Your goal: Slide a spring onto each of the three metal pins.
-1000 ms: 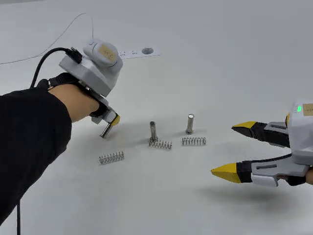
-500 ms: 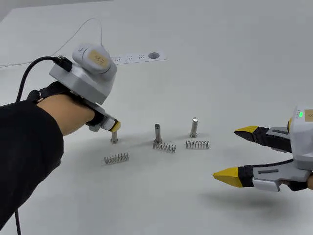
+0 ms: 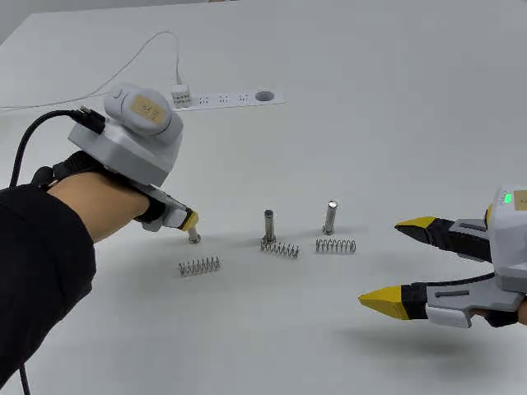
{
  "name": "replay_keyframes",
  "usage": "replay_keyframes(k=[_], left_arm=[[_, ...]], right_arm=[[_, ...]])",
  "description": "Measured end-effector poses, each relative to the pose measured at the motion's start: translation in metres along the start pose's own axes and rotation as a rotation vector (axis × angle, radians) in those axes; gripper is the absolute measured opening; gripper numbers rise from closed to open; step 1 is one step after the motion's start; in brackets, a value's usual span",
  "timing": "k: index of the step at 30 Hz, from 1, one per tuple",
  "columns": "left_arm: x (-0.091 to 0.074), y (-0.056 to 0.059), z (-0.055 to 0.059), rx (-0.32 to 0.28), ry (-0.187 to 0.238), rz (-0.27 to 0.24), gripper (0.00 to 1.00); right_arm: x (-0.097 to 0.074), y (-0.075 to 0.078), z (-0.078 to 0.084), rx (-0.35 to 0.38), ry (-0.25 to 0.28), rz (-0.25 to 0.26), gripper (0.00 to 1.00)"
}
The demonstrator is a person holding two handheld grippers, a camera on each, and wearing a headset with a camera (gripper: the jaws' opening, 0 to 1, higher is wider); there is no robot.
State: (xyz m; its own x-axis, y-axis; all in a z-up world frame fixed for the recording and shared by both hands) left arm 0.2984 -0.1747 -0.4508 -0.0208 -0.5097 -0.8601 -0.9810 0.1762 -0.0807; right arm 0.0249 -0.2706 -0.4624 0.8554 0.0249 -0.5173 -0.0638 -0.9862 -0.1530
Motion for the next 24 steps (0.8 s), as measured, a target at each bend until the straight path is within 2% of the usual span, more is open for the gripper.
replay_keyframes(k=[7, 16, 20, 24], left_arm=[[0.004, 0.002, 0.007, 0.015, 0.0, 0.001, 0.08], [0.006, 0.002, 0.008, 0.036, 0.014, 0.001, 0.08], [0.007, 0.004, 0.012, 0.052, 0.004, -0.002, 0.09], [0.007, 0.005, 0.016, 0.053, 0.007, 0.0, 0.15]], right_arm=[[0.0, 0.001, 0.0, 0.0, -0.001, 0.001, 0.72], [0.001, 0.0, 0.001, 0.001, -0.005, 0.0, 0.72], [0.0, 0.0, 0.001, 0.001, -0.005, 0.001, 0.72], [0.0, 0.0, 0.001, -0.001, -0.007, 0.002, 0.72]])
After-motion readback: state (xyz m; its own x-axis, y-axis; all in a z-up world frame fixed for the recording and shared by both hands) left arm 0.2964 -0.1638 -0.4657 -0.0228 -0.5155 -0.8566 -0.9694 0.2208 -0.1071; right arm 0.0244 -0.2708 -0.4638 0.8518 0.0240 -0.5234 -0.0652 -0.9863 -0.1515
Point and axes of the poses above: the centre of the closed fingertips' face, and the gripper's own axes: x roughly forward along the fingers, y roughly to its right, z roughly out of its underside, the point moved 6 cm from there along -x, roughly backward along the fingers, and after that the axes turned 8 degrees about x, right-handed, at the moved point
